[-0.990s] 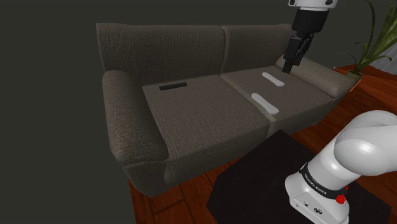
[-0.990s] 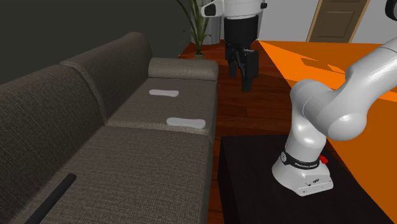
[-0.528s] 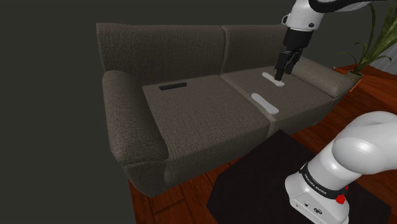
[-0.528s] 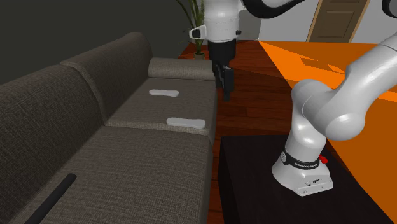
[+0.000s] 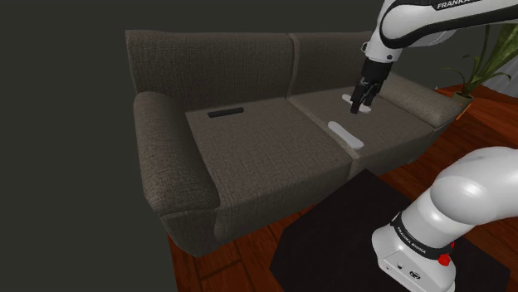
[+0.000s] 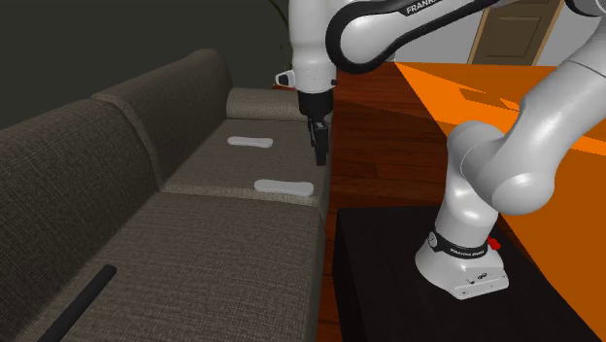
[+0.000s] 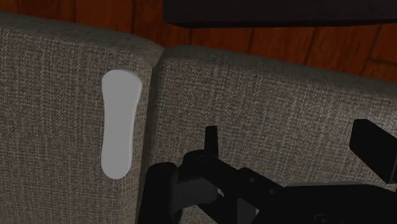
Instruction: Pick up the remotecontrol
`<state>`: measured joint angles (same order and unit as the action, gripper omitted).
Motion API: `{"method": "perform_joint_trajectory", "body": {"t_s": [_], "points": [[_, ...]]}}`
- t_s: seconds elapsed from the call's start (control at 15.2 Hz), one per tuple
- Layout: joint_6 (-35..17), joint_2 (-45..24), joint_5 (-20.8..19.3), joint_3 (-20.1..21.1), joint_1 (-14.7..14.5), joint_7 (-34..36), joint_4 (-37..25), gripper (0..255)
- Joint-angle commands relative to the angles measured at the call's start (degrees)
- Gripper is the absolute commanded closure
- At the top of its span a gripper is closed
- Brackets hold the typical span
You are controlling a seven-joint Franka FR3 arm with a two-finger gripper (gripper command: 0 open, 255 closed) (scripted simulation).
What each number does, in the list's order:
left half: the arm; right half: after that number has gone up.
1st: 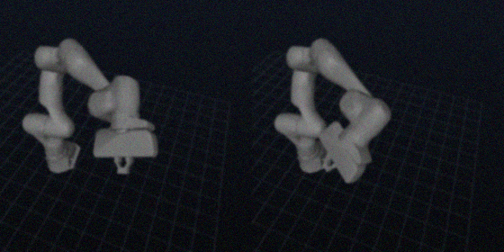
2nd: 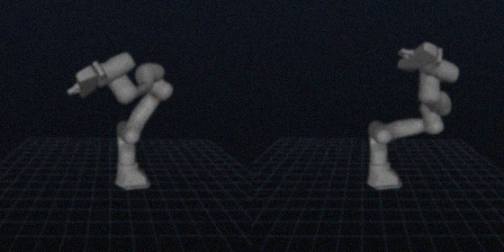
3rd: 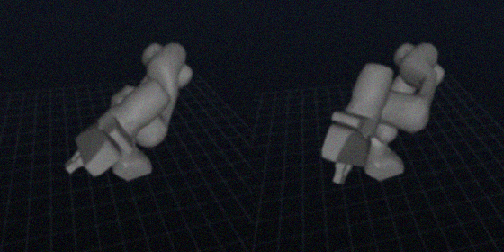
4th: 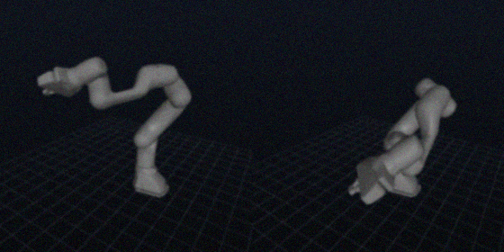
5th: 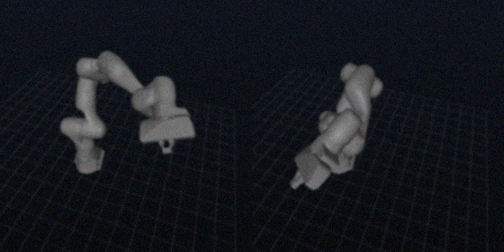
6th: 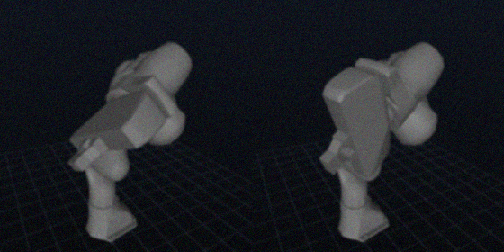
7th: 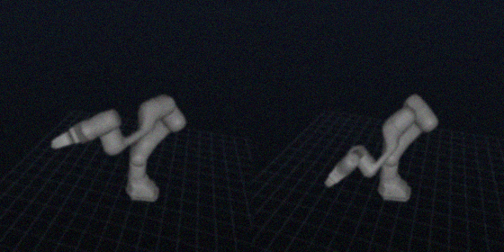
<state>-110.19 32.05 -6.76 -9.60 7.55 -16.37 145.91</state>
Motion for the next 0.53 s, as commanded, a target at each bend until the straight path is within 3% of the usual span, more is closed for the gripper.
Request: {"method": "perform_joint_trajectory", "body": {"t_s": [0.0, 0.46], "points": [[-3.99, -3.12, -0.55, -1.68, 0.75, -1.13, 0.35, 0], [-16.53, -16.58, 0.06, -7.51, 2.40, -6.02, -1.83, 0]]}}
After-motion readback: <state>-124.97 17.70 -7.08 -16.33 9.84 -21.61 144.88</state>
